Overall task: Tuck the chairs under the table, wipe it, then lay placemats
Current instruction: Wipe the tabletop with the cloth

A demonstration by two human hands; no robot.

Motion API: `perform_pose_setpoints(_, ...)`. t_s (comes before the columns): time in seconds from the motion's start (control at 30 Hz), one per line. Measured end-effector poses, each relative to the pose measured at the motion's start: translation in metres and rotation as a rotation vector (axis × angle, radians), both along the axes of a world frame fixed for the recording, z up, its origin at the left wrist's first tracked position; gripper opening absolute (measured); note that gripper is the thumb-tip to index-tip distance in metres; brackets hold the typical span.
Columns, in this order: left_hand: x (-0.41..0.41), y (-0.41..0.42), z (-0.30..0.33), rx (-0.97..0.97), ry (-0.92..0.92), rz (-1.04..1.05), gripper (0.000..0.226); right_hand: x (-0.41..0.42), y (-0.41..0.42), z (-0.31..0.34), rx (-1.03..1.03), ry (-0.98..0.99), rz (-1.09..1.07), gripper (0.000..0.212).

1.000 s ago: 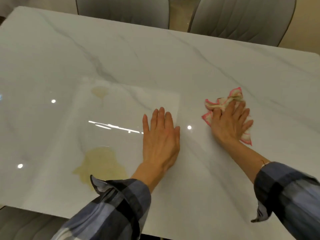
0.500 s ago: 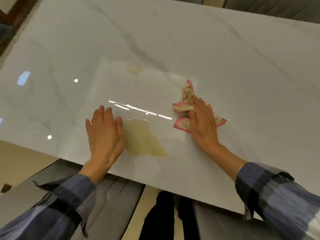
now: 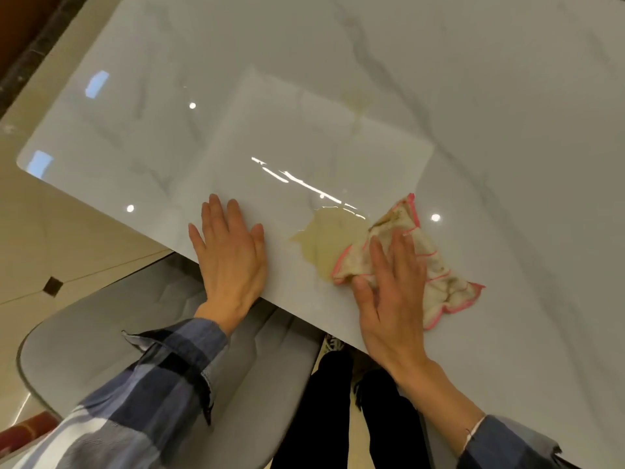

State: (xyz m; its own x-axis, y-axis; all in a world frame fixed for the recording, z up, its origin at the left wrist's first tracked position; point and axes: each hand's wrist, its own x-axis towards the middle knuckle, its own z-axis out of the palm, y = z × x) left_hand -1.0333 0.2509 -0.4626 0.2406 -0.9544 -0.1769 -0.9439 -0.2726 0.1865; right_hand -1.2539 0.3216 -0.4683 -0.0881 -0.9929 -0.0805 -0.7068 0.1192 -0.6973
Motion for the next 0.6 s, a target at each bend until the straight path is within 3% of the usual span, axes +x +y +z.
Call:
perform_pose_setpoints(0.17,0.007,0.011,-0.012,-0.045,0.023,0.024,0.057,0.009,-0.01,-0.011,0.09,0.333,-0.073,0.075)
perform_pose_setpoints(0.33,0.004,0.019,-0.024,-0.131,0.119,0.068,0.058,0.03,-0.032,-0.025,0.012,0.343,-0.026,0.066)
perform_pose_setpoints(0.47,0.003,0.021,-0.032,-0.19,0.177,0.098,0.06,0.024,-0.034,-0.032,-0.105,0.115,-0.066,0.048)
perform_pose_setpoints(0.6,0.002,0.02,-0.035,-0.195,0.136,0.084,0.059,0.027,-0.035,-0.021,-0.147,-0.191,-0.145,0.045)
